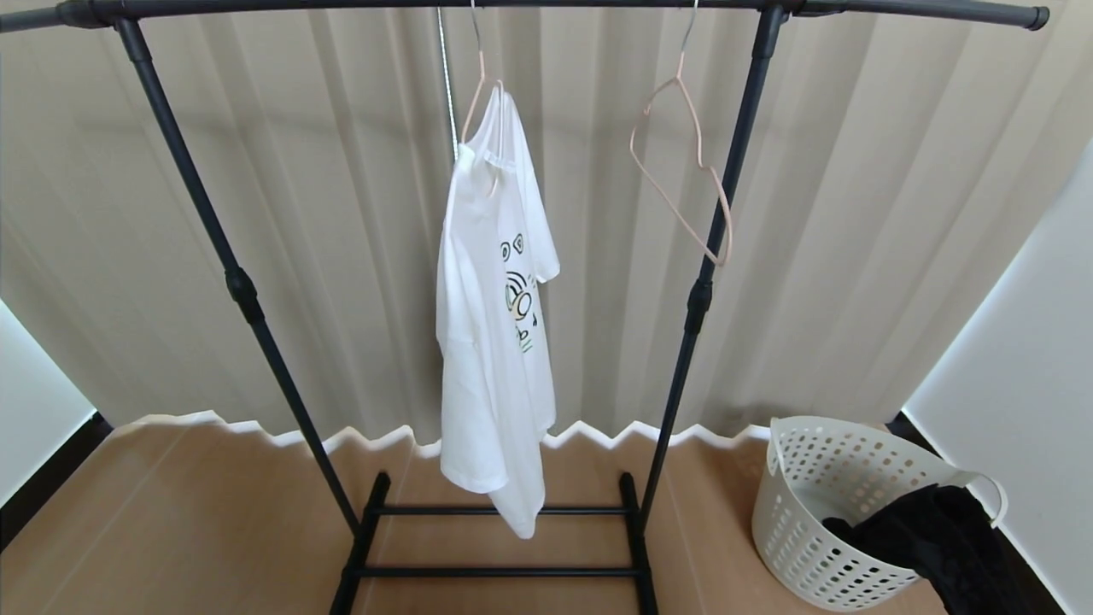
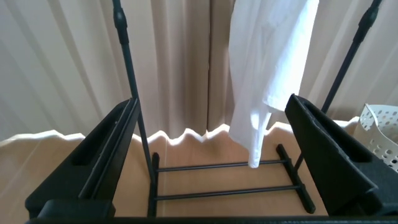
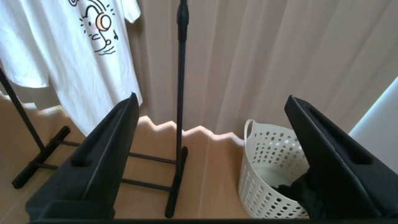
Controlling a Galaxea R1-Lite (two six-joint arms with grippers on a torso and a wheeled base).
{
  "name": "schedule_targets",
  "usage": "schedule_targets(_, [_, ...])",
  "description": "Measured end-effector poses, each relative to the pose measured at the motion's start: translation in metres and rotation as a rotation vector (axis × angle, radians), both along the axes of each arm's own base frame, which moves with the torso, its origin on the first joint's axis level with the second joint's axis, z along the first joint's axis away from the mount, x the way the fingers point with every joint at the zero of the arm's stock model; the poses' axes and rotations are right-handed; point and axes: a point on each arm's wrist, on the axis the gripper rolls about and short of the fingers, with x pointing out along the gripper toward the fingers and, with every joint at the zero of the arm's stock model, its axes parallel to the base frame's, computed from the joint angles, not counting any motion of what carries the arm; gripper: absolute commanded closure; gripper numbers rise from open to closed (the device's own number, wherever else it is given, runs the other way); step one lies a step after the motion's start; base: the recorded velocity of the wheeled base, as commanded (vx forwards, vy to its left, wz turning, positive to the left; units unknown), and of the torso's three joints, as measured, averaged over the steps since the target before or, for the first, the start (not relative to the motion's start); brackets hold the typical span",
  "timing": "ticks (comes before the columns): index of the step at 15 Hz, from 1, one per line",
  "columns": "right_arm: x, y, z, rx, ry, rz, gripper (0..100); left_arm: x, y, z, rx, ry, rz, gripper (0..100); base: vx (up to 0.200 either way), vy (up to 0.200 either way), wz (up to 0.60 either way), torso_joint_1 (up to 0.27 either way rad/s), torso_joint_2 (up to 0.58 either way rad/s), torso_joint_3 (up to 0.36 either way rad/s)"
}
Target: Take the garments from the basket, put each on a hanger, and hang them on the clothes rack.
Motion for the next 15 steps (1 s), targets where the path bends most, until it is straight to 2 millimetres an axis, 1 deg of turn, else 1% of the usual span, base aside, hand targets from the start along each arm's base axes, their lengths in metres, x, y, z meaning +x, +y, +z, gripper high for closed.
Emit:
schedule_targets(6, [0.0, 0.0, 0.0, 0.0, 0.0, 0.001, 0, 0.0, 0.0, 0.0, 0.0, 0.0, 0.0, 0, 0.0, 0.0, 0.0, -0.107, 0.47, 0.358])
schedule_targets(11, [0.0, 0.0, -0.0001, 0.0, 0.001, 0.0, 0, 0.0, 0.0, -0.0001, 0.001, 0.001, -0.001, 0, 0.0, 0.0, 0.0, -0.039, 0.44, 0.399])
schedule_targets(13, [0.0, 0.0, -0.0002, -0.001, 0.002, 0.0, 0, 0.0, 0.0, -0.0001, 0.001, 0.001, 0.0, 0, 0.0, 0.0, 0.0, 0.0, 0.27, 0.256])
schedule_targets(15, [0.0, 0.0, -0.0001, -0.001, 0.001, 0.0, 0, 0.0, 0.0, 0.0, 0.002, 0.0, -0.001, 0, 0.0, 0.0, -0.6, -0.002, 0.09, 0.085])
